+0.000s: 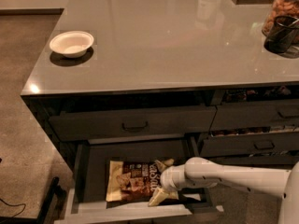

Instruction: Pick brown chip bag from middle drawer and place on counter

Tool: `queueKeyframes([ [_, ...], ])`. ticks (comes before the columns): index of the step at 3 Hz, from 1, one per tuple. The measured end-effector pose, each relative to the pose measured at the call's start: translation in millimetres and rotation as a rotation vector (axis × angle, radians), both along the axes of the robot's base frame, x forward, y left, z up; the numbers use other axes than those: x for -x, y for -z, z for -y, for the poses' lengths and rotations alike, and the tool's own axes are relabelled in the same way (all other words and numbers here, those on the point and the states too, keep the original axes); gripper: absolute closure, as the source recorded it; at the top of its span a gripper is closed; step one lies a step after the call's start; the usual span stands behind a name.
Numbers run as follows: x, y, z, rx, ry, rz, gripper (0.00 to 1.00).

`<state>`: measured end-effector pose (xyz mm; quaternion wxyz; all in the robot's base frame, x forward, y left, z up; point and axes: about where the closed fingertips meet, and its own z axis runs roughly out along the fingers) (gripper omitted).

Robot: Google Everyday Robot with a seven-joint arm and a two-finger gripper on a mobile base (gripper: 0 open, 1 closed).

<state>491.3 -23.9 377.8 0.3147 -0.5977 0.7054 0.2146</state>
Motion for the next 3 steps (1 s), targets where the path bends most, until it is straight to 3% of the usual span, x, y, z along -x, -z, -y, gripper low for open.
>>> queueKeyframes([
  [1,1.7,2.7,-1.1,-0.002,-0.002,-0.004,0.21],
  [3,3.3,-3.3,-2.3,0.003,-0.009,-0.006,0.67],
])
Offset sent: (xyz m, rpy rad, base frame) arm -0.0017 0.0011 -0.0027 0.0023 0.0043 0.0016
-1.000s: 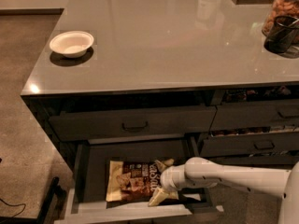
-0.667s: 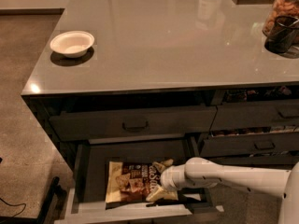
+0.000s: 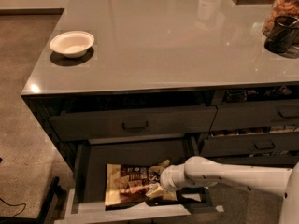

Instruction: Pick brown chip bag from middle drawer and place on counter

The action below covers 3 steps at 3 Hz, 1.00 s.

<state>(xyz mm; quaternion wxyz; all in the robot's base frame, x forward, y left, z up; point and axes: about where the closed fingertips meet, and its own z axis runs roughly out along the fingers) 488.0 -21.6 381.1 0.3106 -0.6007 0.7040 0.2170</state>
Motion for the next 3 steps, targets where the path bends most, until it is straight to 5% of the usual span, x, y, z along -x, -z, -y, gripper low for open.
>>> queueKeyframes([
  [1,0,-17,6,0.013,0.01,-0.046,0.91],
  [3,-8,-77,38,-0.007,0.126,-0.186,1.0],
])
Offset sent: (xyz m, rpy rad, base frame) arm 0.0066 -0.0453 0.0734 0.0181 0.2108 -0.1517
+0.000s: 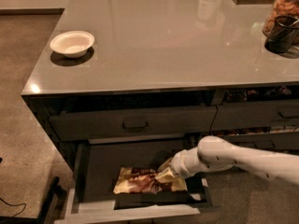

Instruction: Pick brown chip bag from middle drawer and place on counter

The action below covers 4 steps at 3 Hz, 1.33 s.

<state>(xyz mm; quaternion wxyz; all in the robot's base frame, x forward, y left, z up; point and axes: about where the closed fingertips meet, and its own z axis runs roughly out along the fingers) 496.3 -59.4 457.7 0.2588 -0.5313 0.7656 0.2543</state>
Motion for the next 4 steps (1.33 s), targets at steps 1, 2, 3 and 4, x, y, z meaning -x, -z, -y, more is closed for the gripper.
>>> queueKeyframes([
  [1,-12,-49,7,0.024,0.011,-0.013,1.0],
  [2,-34,-124,10,0.087,-0.003,0.066,1.0],
  [3,-34,-125,10,0.087,-0.003,0.066,1.0],
  [4,-31,-138,6,0.09,-0.017,0.065,1.0],
])
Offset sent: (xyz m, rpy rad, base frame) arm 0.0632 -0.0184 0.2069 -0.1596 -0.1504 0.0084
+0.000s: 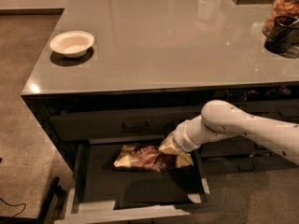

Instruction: Pick brown chip bag from middle drawer and place on counter

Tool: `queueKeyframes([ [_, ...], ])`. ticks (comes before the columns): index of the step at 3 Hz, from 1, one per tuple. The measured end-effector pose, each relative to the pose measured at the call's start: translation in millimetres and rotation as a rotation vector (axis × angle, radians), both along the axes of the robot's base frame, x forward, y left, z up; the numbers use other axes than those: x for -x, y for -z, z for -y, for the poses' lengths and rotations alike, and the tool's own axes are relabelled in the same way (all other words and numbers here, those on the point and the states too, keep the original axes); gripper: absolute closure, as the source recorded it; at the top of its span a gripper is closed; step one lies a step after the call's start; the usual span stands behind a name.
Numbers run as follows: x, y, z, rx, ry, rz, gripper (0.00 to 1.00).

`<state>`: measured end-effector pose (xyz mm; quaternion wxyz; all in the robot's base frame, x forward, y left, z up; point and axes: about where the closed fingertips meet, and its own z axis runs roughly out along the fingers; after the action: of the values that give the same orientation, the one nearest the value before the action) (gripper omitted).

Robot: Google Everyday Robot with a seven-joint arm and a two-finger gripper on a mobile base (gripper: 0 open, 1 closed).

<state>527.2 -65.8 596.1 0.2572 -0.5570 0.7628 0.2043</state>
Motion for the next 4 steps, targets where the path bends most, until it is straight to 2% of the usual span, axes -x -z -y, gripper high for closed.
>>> queueKeyframes([
  [2,6,-70,-5,0.025,-0.021,0.029,1.0],
  [4,7,-175,2,0.098,-0.016,0.094,1.0],
])
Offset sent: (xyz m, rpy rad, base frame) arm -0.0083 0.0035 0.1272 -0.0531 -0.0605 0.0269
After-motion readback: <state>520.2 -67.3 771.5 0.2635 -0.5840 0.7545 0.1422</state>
